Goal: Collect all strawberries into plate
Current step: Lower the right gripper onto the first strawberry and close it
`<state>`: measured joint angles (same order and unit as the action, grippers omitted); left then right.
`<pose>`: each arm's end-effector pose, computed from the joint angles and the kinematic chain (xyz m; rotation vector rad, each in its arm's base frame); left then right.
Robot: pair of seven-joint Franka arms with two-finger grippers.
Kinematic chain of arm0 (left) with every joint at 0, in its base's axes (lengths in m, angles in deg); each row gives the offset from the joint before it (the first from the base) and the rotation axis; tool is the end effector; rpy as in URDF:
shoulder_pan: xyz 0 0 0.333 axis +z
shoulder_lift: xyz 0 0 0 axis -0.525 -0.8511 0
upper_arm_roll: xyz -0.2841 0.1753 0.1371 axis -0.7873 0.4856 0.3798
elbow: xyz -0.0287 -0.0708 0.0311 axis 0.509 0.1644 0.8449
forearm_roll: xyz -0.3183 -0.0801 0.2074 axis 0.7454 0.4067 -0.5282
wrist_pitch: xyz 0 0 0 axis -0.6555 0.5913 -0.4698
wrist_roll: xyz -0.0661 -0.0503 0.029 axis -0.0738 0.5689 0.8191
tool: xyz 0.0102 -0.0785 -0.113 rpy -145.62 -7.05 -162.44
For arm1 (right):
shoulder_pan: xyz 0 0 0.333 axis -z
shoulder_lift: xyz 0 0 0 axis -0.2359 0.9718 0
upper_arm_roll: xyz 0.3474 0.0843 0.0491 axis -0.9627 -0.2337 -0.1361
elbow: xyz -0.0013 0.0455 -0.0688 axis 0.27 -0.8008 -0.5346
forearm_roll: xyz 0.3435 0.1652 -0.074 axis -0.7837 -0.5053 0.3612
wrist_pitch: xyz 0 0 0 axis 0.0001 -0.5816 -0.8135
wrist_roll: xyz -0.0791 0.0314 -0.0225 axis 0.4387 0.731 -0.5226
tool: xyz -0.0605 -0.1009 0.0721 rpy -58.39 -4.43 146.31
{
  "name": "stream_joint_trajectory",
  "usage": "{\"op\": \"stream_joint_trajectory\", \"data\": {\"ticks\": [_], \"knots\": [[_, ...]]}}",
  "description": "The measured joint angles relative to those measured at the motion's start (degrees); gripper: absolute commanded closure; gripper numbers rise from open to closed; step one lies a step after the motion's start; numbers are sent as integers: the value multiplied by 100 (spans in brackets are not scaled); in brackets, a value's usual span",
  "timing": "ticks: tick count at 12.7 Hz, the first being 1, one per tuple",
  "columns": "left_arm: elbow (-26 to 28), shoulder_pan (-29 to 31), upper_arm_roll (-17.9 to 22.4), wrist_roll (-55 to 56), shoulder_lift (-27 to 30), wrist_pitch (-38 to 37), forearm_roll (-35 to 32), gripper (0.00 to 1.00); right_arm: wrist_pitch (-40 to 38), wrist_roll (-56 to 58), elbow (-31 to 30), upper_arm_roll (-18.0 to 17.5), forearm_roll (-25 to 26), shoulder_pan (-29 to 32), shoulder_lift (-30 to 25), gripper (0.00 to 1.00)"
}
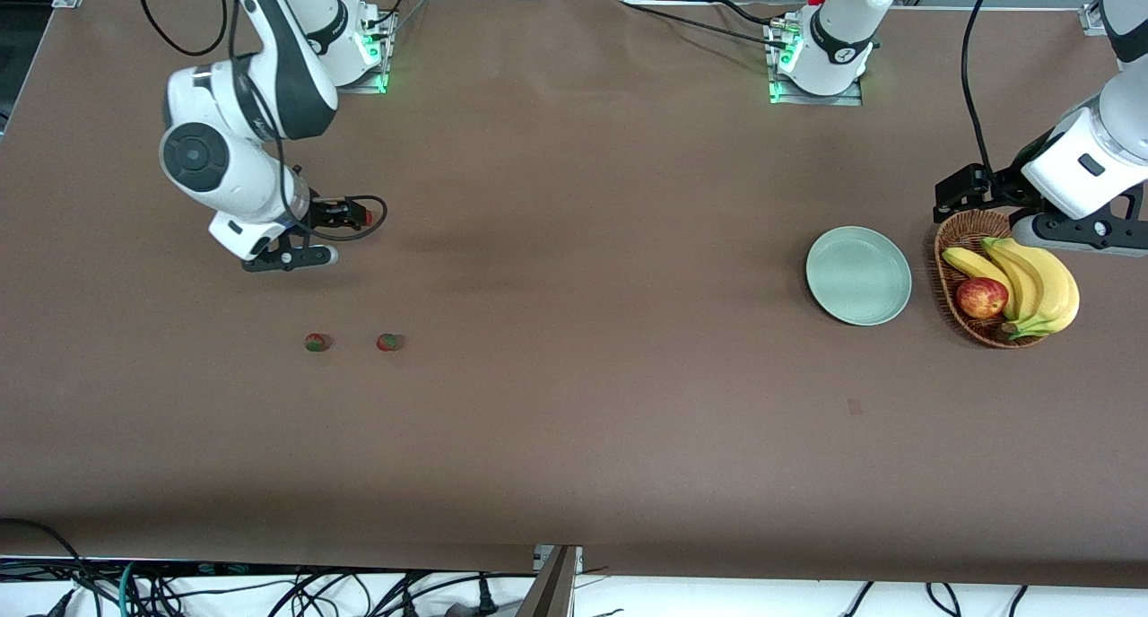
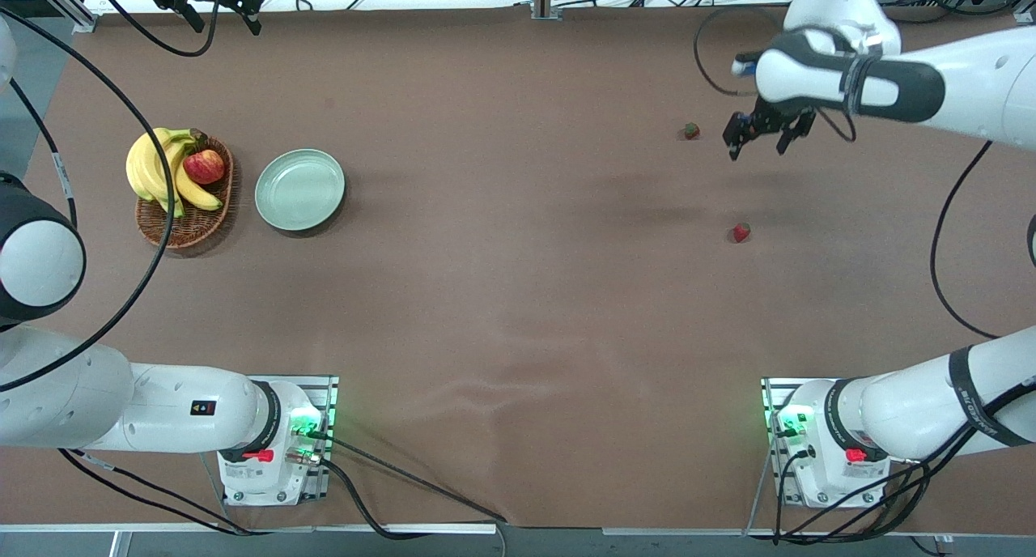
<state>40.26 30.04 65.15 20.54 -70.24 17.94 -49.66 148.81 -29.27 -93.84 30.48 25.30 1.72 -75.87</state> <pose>0.5636 -0.0262 0.5847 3.1191 -0.1226 -0.0975 0.4926 0.1242 0.3216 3.0942 0.1939 -0.3095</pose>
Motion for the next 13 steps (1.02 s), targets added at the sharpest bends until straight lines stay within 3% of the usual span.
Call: {"op": "stream_joint_trajectory", "data": {"ticks": [4,7,9,13], "knots": [[0,0,0,0,0,0,0,0,1308,-125,-1253,2,-31,0,29,1],[0,0,0,0,0,0,0,0,2196,-184,-1838,2,-35,0,133,2],[0,0,0,0,0,0,0,0,2641,-198,-1975,2,-36,1,330,10],[0,0,0,0,0,0,0,0,3050,-209,-2019,3,-39,1,642,44]]}}
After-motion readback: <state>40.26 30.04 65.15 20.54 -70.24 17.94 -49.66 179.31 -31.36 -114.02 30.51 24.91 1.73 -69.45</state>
